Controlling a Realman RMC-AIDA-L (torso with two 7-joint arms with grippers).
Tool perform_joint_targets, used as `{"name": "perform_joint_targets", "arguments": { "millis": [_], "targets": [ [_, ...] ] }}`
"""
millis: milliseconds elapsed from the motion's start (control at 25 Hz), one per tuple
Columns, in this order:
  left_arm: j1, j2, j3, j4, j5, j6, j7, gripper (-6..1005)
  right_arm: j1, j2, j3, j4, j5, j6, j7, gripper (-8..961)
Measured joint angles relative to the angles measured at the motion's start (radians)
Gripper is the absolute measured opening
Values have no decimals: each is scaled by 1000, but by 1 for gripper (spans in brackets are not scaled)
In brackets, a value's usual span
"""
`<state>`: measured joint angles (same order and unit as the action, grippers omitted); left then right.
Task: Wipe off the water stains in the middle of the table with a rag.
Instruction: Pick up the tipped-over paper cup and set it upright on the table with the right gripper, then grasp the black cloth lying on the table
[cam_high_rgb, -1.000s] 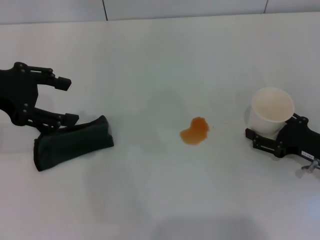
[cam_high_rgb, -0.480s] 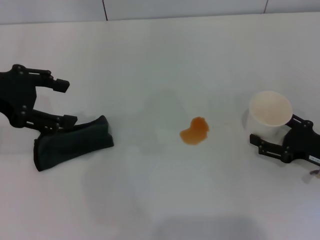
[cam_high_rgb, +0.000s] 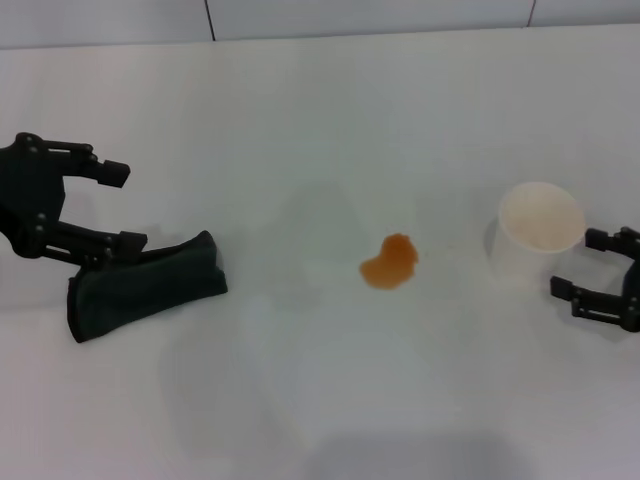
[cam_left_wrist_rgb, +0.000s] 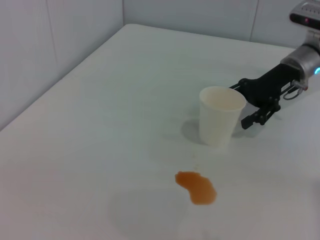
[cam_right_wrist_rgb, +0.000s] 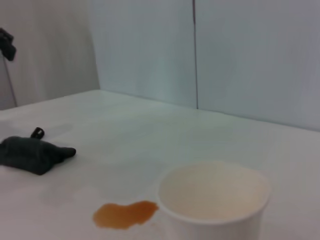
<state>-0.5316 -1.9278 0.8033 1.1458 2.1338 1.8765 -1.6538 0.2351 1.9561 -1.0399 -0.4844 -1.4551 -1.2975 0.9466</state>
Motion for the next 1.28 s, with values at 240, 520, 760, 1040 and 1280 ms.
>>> {"name": "perform_joint_targets", "arguments": {
  "millis": [240, 520, 760, 1040, 1280],
  "targets": [
    [6, 4, -1, 0, 39, -2, -3, 854, -49, -21, 9, -235, -113, -83, 184, 853],
    [-3, 0, -1, 12, 109, -17, -12, 853, -9, -23, 119, -526, -362, -269, 456, 850],
    [-11, -8, 5, 23, 185, -57, -26, 852, 104, -21, 145, -678, -467, -406, 623, 848],
    [-38, -66, 15, 24, 333, -110, -22, 851, 200, 5, 119, -742, -513, -457, 698, 843],
    [-39, -123, 112, -6, 408, -196, -7, 851, 243, 25, 80, -747, -577, -458, 741, 843]
  ]
}}
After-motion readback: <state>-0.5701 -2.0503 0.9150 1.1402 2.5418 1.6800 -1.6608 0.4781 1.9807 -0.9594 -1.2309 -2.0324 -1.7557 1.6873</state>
